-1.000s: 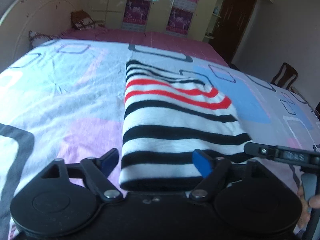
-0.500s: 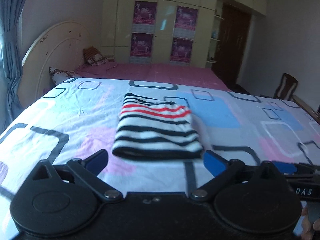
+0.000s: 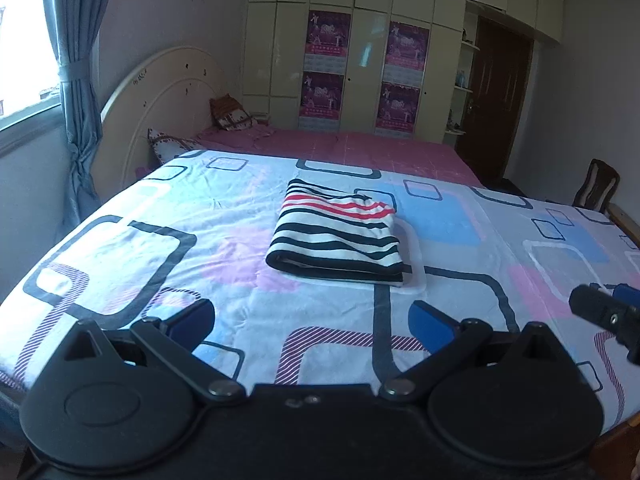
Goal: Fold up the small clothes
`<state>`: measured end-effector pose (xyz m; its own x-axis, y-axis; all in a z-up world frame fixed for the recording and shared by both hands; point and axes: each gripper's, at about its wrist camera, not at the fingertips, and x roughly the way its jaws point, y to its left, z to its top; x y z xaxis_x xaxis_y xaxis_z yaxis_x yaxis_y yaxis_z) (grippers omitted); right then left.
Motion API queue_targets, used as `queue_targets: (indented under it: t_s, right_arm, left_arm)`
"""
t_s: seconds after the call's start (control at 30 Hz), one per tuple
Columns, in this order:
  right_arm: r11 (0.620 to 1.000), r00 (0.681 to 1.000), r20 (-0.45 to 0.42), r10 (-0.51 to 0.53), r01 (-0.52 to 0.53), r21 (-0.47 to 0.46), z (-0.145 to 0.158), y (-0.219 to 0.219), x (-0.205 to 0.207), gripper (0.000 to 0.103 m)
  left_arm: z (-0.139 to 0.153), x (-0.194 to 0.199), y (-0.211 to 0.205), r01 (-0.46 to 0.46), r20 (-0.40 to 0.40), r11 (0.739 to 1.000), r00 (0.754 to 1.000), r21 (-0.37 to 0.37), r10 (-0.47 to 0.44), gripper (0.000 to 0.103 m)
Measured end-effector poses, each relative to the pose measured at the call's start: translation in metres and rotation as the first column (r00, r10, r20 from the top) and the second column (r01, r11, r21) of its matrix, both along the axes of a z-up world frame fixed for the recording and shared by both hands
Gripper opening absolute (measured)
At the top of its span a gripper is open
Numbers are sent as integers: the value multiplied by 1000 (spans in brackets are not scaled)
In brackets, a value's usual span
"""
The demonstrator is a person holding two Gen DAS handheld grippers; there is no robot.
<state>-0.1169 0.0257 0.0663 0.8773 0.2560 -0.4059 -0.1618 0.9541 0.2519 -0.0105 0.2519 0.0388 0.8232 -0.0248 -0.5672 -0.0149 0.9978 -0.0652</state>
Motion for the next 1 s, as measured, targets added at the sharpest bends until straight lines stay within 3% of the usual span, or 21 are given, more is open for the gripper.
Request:
queue_targets:
  t_s: [1.0]
  right_arm:
    - [1000, 999, 40, 27, -27, 7, 5, -2, -8, 103]
  left_arm:
    - [5, -10, -6, -17, 22, 1000, 1000, 10, 17, 103]
